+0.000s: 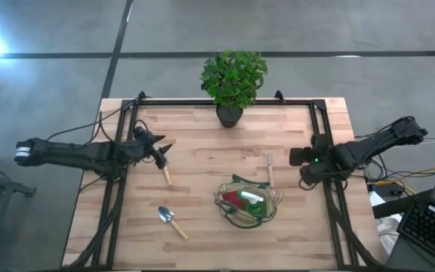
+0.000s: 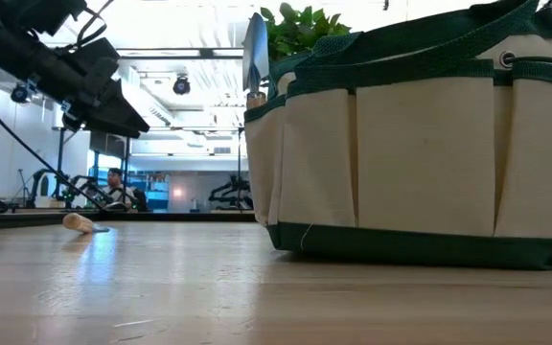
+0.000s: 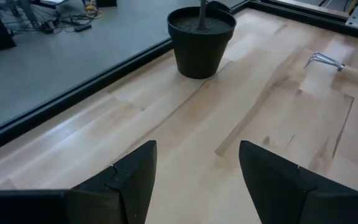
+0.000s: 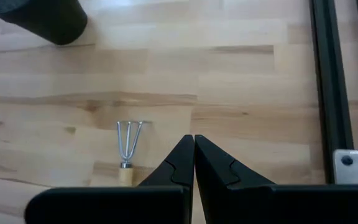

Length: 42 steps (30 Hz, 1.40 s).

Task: Pick & Place Garden tools in Gardening bag
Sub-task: Put the brown hand rake into the green gardening bag

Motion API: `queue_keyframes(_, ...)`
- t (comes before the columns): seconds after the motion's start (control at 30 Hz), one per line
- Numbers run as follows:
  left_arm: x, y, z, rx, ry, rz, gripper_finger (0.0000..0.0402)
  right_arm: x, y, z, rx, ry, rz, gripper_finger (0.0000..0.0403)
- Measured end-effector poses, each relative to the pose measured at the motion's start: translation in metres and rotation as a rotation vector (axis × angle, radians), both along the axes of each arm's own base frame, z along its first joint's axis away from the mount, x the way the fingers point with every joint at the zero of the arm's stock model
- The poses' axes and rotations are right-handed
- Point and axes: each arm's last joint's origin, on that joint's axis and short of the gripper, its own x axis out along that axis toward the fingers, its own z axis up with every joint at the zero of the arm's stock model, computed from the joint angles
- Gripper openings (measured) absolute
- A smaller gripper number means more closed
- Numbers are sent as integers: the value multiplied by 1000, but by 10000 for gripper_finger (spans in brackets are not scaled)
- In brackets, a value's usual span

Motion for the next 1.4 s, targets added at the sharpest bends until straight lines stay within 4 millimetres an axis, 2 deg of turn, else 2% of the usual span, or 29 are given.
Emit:
queue_keyframes(0.2,0,0,0,1,1,-1,232,15,-8,3,-35,32,135,9)
queue_keyframes(0.43,0,0,0,40,29,-23,232,17,-15,0,18,60,129,19)
queue_keyframes(0.63,1,0,2,90,46,-48,232,22,-15,-10,115,33,93,67)
queue_keyframes(0.8,1,0,2,114,64,-60,232,30,-15,-15,131,30,78,116)
queue_keyframes(1.03,1,0,2,120,66,-46,231,47,-18,-25,234,-3,46,168)
queue_keyframes(1.2,1,1,2,125,67,-35,232,62,-24,-32,316,-6,81,175)
queue_keyframes(1.4,1,1,2,126,68,-34,232,74,-30,-44,377,41,91,163)
